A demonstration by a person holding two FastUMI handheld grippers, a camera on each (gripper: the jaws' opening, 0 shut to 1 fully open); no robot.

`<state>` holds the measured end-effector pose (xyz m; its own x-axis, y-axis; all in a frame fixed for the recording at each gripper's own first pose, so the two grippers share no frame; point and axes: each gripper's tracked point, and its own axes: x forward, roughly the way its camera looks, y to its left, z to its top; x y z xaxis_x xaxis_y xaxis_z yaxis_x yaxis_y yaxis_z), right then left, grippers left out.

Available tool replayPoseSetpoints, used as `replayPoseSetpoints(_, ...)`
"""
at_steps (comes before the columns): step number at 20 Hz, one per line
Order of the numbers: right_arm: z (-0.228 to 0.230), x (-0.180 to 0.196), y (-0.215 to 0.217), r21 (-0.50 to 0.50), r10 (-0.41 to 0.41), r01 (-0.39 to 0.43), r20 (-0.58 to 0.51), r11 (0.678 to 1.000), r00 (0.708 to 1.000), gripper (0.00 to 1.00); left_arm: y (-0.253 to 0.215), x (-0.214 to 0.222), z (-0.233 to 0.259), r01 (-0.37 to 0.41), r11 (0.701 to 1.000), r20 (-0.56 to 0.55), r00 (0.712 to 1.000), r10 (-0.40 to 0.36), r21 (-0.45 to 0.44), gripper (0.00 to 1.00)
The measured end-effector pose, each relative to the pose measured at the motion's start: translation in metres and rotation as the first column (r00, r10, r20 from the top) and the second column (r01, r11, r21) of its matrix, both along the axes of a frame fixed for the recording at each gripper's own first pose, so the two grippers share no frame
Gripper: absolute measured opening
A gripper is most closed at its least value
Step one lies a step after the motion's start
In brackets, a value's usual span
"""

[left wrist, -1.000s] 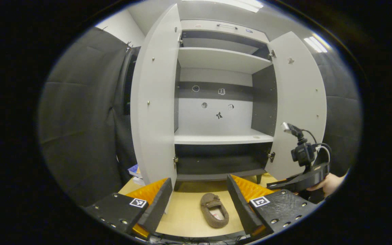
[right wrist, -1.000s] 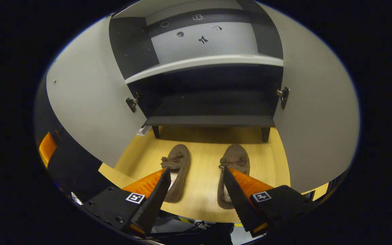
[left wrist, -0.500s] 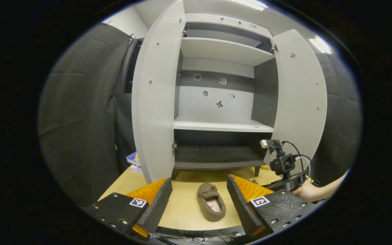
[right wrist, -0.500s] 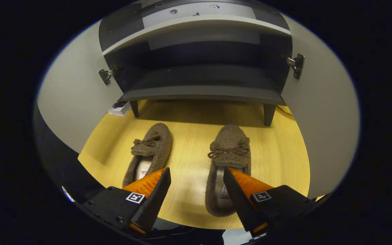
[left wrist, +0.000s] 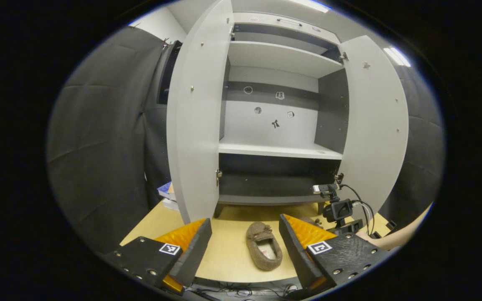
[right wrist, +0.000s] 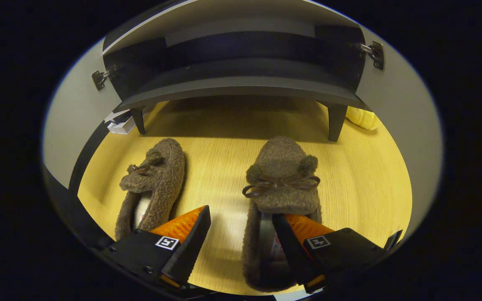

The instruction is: Grab one shoe with the right hand and put it into the shoe cabinet, grab the other shoe with the left hand and put it into the shoe cabinet; then close the right door with the right hand and the left door with the left hand.

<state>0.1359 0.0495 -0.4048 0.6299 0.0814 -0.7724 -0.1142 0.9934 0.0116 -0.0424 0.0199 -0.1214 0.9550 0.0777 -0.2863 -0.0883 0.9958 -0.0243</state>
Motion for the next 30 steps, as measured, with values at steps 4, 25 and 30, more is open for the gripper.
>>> replayPoseSetpoints(4,-0.008,0.013,-0.002,-0.073,-0.002,0.003,0.019,0.997,1.0,0.95,0.001,-0.001,0.0,-0.014,1.0,-0.017,1.0,0.014,0.004,0.93)
replayPoseSetpoints(25,0.044,-0.01,-0.023,-0.107,0.028,-0.022,0.062,0.994,0.998,0.02,-0.006,0.004,0.002,0.066,0.997,0.0,0.998,-0.066,0.031,0.94)
replayPoseSetpoints(30,0.093,-0.033,-0.005,-0.078,0.097,-0.089,0.116,0.993,0.988,0.02,-0.007,0.005,0.004,0.073,0.997,0.011,0.997,-0.073,0.032,0.93)
